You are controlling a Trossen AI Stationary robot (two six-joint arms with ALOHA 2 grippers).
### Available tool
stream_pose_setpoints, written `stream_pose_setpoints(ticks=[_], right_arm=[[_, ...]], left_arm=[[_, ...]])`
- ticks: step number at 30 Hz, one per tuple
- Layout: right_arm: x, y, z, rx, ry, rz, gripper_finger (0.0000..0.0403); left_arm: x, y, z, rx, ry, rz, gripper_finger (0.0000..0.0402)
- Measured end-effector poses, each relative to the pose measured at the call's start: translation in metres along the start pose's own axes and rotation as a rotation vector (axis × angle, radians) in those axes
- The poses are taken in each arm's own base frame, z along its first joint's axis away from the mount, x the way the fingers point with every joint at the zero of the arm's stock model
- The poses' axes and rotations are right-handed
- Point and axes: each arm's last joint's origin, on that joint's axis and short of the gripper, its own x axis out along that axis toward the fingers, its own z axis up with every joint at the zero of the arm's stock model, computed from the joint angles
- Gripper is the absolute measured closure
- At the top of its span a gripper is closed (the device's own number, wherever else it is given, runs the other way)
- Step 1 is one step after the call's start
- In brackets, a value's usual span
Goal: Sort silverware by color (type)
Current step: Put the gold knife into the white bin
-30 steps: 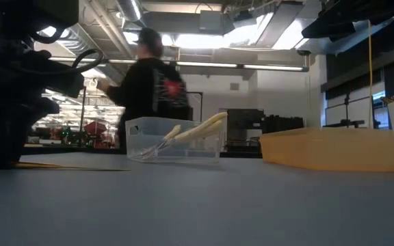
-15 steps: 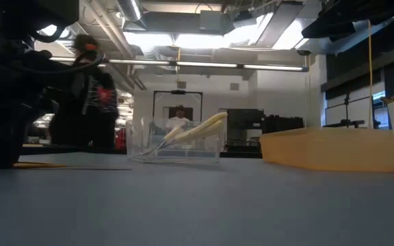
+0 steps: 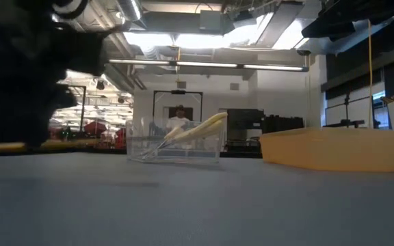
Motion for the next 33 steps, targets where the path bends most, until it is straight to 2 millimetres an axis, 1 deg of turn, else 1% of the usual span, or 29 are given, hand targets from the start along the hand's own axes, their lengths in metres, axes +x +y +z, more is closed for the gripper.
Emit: stream_pose_setpoints(ticks=[3, 6, 10, 14, 17, 28, 31, 33], right_arm=[[0.000, 0.000, 0.001, -0.025, -0.008, 0.002, 0.0230], [0.000, 0.002, 0.003, -0.071, -0.030, 0.043, 0.0230], [0.000, 0.005, 0.011, -0.132, -0.100, 0.097, 0.0230], [0.004, 0.008, 0.014, -0.200, -0.139, 0.104, 0.0230], [0.010, 0.011, 0.013, -0.265, -0.145, 0.106, 0.0230], [0.034, 0.023, 0.013, -0.466, -0.194, 0.086, 0.0230], [0.040, 0.024, 0.021, -0.490, -0.188, 0.074, 0.0230], [0.045, 0.024, 0.031, -0.487, -0.178, 0.061, 0.0230]], left_arm=[[-0.003, -0.005, 0.010, -0.015, -0.041, -0.093, 0.0383], [-0.006, -0.009, 0.024, -0.081, -0.104, -0.208, 0.0383], [-0.009, -0.007, 0.039, -0.185, -0.164, -0.315, 0.0383], [-0.012, -0.003, 0.051, -0.274, -0.218, -0.366, 0.0383], [-0.014, 0.000, 0.057, -0.343, -0.245, -0.396, 0.0383], [-0.019, 0.009, 0.071, -0.552, -0.251, -0.505, 0.0383], [-0.020, 0.011, 0.074, -0.595, -0.257, -0.518, 0.0383], [-0.021, 0.012, 0.075, -0.599, -0.262, -0.522, 0.0383]])
